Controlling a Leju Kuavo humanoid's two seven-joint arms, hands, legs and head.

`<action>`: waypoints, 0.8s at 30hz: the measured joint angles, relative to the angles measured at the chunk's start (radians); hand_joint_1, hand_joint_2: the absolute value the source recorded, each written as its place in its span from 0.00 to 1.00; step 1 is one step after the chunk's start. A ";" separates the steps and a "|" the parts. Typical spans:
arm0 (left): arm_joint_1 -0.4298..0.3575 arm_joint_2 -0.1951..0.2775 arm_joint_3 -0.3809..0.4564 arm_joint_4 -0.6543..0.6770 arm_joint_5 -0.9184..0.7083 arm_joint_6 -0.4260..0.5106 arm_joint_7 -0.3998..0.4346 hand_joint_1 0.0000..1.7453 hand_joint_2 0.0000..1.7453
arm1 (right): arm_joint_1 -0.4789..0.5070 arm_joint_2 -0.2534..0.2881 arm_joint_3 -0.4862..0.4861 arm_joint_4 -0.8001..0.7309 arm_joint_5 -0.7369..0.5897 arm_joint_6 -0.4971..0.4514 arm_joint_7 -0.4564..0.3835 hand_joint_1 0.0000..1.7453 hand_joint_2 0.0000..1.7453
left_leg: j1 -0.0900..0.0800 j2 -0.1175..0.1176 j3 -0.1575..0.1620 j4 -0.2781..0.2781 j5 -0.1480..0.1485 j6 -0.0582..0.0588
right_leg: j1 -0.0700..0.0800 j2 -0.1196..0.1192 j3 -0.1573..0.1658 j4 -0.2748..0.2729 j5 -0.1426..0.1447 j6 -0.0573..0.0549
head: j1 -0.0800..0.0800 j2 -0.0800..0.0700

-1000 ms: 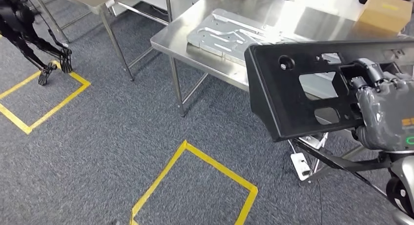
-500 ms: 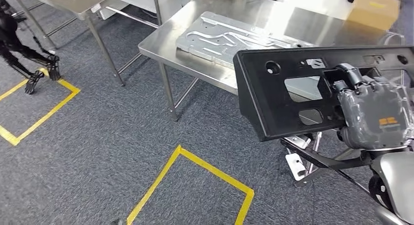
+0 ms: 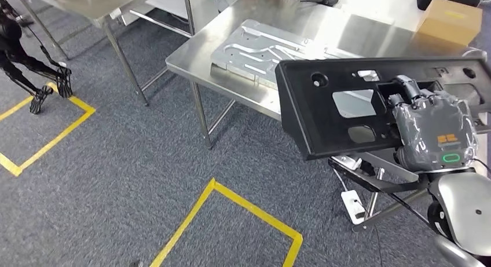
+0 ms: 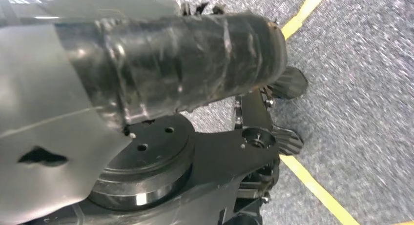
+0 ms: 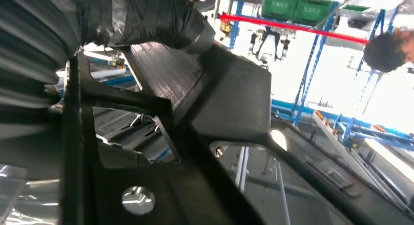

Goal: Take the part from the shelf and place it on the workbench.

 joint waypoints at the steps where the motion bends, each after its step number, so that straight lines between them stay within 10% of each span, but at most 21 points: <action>1: -0.001 0.000 0.000 0.000 0.001 0.000 0.000 0.00 0.00 | -0.001 0.005 0.005 0.004 0.005 -0.002 0.000 1.00 1.00 | -0.001 0.001 0.004 0.002 -0.005 -0.006 | 0.001 0.002 0.007 -0.005 0.001 -0.008 | -0.002 0.000; 4: -0.003 0.002 -0.001 0.000 0.001 0.000 0.000 0.00 0.00 | 0.000 0.019 0.017 0.014 0.019 -0.012 0.002 1.00 1.00 | 0.003 0.001 -0.019 0.071 -0.024 -0.019 | -0.003 0.007 0.034 -0.007 -0.010 -0.030 | -0.005 0.000; 9: 0.002 0.004 -0.003 0.000 0.001 -0.001 0.001 0.00 0.00 | 0.020 0.043 0.041 0.032 0.028 -0.026 0.004 1.00 1.00 | 0.004 0.000 -0.196 0.290 -0.089 -0.025 | 0.000 0.013 0.081 -0.008 -0.049 -0.041 | -0.008 0.000; 14: 0.009 0.010 -0.006 0.000 0.001 0.002 0.003 0.00 0.00 | 0.039 0.060 0.053 0.050 0.023 -0.038 0.005 1.00 1.00 | -0.002 -0.003 -0.158 0.056 0.089 -0.005 | 0.003 0.023 0.143 -0.008 -0.107 -0.022 | -0.009 0.000; 17: 0.008 0.010 -0.012 0.001 0.002 0.002 0.005 0.00 0.00 | 0.046 0.068 0.054 0.061 0.018 -0.043 0.006 1.00 1.00 | -0.003 -0.005 -0.136 0.039 0.091 0.014 | 0.005 0.024 0.155 0.002 -0.112 -0.005 | -0.010 0.000; 20: 0.006 0.010 -0.017 0.000 0.002 0.002 0.006 0.00 0.00 | 0.046 0.070 0.054 0.067 0.015 -0.046 0.006 1.00 1.00 | 0.002 -0.005 -0.105 0.024 0.081 0.029 | 0.003 0.017 0.087 0.115 -0.105 0.003 | -0.007 0.000; 24: 0.006 0.012 -0.021 0.001 0.004 0.002 0.006 0.00 0.00 | 0.050 0.077 0.054 0.079 0.008 -0.047 0.005 1.00 1.00 | -0.001 -0.005 -0.056 0.019 0.042 0.035 | 0.002 0.014 -0.057 0.249 -0.192 0.008 | -0.005 0.000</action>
